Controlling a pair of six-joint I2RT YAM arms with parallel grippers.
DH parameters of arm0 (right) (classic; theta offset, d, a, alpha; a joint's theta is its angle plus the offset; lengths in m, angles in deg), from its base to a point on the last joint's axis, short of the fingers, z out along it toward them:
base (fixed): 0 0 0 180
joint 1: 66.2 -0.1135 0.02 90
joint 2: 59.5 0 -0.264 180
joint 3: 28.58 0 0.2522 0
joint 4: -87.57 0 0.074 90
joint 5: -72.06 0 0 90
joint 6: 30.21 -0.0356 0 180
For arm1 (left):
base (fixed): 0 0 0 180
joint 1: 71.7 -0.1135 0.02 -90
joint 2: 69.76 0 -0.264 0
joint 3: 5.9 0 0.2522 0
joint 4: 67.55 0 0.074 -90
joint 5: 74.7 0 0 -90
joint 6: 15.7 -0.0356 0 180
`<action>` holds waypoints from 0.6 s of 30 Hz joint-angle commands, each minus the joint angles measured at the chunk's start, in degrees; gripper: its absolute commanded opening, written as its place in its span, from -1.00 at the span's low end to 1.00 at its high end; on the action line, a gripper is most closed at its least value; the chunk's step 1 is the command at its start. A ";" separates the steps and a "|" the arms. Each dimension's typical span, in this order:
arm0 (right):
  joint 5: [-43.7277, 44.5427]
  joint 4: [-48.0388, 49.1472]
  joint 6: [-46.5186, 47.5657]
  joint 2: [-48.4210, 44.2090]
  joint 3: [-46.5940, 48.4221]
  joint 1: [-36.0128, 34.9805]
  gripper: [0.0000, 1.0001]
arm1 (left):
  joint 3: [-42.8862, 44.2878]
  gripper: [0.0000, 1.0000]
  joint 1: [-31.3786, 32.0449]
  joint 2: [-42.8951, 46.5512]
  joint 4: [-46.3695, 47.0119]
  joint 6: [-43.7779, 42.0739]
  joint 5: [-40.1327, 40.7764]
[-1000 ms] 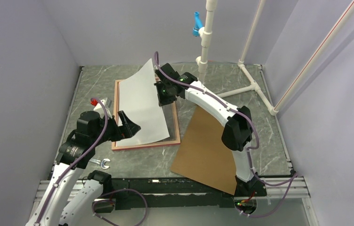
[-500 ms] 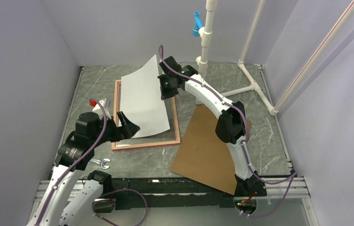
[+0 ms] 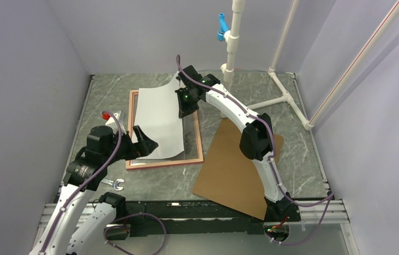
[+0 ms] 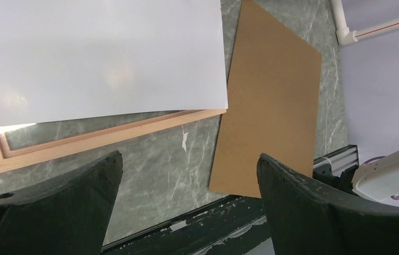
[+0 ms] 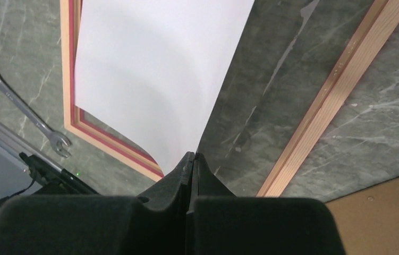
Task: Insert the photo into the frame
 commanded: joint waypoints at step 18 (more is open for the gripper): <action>-6.07 -6.00 7.28 0.73 6.39 4.03 -1.00 | -1.16 0.99 -0.32 -1.61 1.77 -1.21 -0.16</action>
